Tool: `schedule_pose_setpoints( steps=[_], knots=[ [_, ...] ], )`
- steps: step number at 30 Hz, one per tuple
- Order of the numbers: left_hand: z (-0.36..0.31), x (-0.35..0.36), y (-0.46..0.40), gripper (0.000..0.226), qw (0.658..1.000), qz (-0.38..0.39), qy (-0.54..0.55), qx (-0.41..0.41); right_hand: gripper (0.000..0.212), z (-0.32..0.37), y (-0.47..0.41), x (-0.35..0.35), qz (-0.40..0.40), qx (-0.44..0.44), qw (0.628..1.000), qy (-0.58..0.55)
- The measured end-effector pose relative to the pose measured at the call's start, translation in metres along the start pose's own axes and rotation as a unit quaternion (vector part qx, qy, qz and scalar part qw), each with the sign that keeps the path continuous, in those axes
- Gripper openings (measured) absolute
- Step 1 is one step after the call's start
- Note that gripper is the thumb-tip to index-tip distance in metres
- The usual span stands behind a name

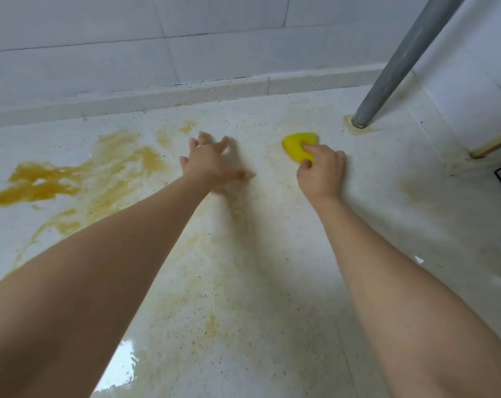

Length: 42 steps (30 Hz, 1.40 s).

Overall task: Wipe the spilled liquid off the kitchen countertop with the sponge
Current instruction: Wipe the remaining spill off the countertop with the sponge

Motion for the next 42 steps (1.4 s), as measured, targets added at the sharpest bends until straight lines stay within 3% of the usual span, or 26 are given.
schedule_pose_setpoints(
  steps=[1, 3, 7, 9, 12, 13, 17, 18, 22, 23, 27, 28, 32, 36, 37, 38, 40, 42],
  knots=[
    [0.016, -0.008, 0.005, 0.101, 1.0, -0.017, 0.009, -0.009, 0.037, 0.0, 0.0, 0.001, -0.006, 0.029, 1.0, -0.003],
    [0.046, -0.022, 0.015, 0.102, 0.999, -0.04, 0.014, -0.026, 0.035, 0.043, 0.012, 0.017, 0.018, -0.011, 1.0, 0.002],
    [0.101, -0.034, 0.026, 0.1, 0.996, -0.03, 0.012, -0.08, 0.038, 0.151, 0.067, 0.066, 0.108, -0.244, 0.964, -0.02],
    [0.12, -0.032, 0.026, 0.097, 0.996, -0.015, 0.011, -0.093, 0.04, 0.143, 0.055, 0.057, 0.083, -0.215, 0.973, 0.033],
    [0.138, -0.026, 0.024, 0.101, 0.995, 0.004, 0.023, -0.093, 0.035, 0.081, 0.018, 0.032, 0.053, 0.017, 0.996, 0.071],
    [0.139, -0.025, 0.023, 0.103, 0.995, 0.006, 0.03, -0.092, 0.034, 0.084, 0.018, 0.031, 0.048, 0.034, 0.997, 0.057],
    [0.141, -0.025, 0.021, 0.104, 0.995, 0.006, 0.035, -0.091, 0.04, 0.177, 0.044, 0.079, 0.12, -0.18, 0.976, 0.017],
    [0.141, -0.025, 0.021, 0.104, 0.995, 0.006, 0.034, -0.091, 0.041, 0.178, 0.035, 0.076, 0.108, -0.18, 0.977, 0.016],
    [0.142, -0.023, 0.019, 0.104, 0.996, 0.0, 0.024, -0.089, 0.039, 0.141, -0.025, 0.059, 0.074, -0.017, 0.997, 0.006],
    [0.143, -0.023, 0.019, 0.103, 0.996, -0.003, 0.023, -0.09, 0.04, 0.159, -0.023, 0.067, 0.086, -0.033, 0.996, -0.008],
    [0.142, -0.027, 0.021, 0.097, 0.994, -0.013, 0.055, -0.089, 0.038, 0.25, 0.018, 0.108, 0.178, -0.237, 0.955, -0.027],
    [0.142, -0.027, 0.022, 0.098, 0.995, -0.012, 0.051, -0.088, 0.038, 0.242, 0.008, 0.102, 0.17, -0.221, 0.96, -0.001],
    [0.144, -0.025, 0.021, 0.101, 0.996, -0.007, 0.033, -0.087, 0.036, 0.174, -0.042, 0.069, 0.1, -0.023, 0.994, 0.037],
    [0.143, -0.027, 0.021, 0.09, 0.994, -0.019, 0.057, -0.088, 0.039, 0.251, 0.022, 0.109, 0.187, -0.204, 0.96, -0.039],
    [0.144, -0.027, 0.022, 0.092, 0.994, -0.018, 0.056, -0.088, 0.04, 0.25, 0.027, 0.104, 0.176, -0.223, 0.958, -0.035],
    [0.143, -0.026, 0.021, 0.097, 0.995, -0.013, 0.051, -0.088, 0.041, 0.232, 0.015, 0.094, 0.158, -0.191, 0.969, -0.022],
    [0.144, -0.023, 0.021, 0.102, 0.996, -0.004, 0.037, -0.083, 0.043, 0.166, -0.02, 0.066, 0.096, -0.046, 0.994, -0.018],
    [0.144, -0.024, 0.02, 0.102, 0.996, -0.004, 0.039, -0.083, 0.041, 0.134, -0.021, 0.054, 0.065, 0.049, 0.996, -0.033]
  ],
)
Point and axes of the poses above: each hand's wrist, its own y-axis away from the middle knuckle, its own x-axis out of the palm, z = x × y, the point moved 10 cm from there along -y, towards the middle knuckle, and after that the axes turned 10 degrees about z, right-handed, at the moved point
